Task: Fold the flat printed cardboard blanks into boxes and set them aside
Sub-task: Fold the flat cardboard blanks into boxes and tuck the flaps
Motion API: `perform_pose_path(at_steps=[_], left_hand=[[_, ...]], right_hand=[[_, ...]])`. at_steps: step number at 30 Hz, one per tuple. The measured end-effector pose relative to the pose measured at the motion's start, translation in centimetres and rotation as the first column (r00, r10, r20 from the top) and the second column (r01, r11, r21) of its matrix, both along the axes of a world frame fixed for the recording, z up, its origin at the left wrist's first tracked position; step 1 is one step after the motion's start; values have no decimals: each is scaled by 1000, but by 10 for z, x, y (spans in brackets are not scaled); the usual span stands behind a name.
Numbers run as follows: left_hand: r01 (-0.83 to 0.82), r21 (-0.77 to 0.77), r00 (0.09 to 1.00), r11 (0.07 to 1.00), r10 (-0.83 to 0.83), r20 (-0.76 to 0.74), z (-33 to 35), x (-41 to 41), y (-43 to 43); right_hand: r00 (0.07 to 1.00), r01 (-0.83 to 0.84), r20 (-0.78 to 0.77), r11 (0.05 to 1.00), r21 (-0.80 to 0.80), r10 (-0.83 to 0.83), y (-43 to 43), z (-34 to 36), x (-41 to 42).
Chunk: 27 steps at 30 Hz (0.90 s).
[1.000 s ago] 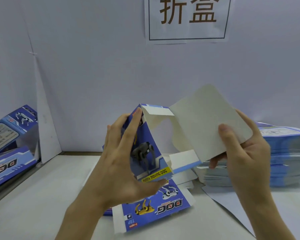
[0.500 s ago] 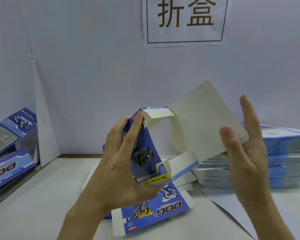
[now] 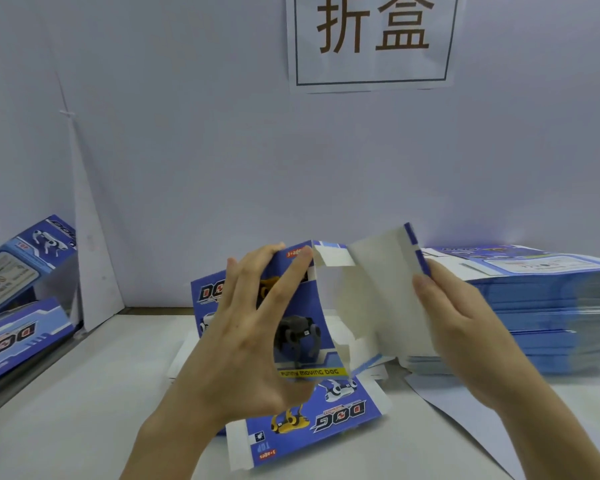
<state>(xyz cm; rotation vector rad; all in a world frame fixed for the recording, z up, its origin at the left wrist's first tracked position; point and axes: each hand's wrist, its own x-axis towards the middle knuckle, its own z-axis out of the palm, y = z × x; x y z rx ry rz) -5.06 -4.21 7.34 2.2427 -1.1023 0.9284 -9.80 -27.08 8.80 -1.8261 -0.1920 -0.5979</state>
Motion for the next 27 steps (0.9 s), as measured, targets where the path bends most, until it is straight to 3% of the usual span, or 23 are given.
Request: perform_pose_path(at_steps=[2,7,12,15,21,27], left_hand=[[22,-15,1000,1000,-22,-8,-3,1,0],[21,-24,1000,999,-21,-7,-4,-1,-14],[-30,-28,999,999,31,14,-3,-1,-13],[-55,-52,998,997,57,19,-1,-1,-13],[-105,-40,994,994,106,38,-3,-3,-23],[-121,-79,989,989,127,76,-2,-7,-27]], right_hand=[[998,59,10,998,16,-59,-8,2,0],[1000,-20,-1,994,108,20,-10,8,-5],[989,102,86,982,161,-117,-2,2,1],[998,4,66,980,199,-17,6,4,-1],[989,-120,102,990,78,111,38,0,-1],[988,-79,129,997,-21,81,52,-6,1]])
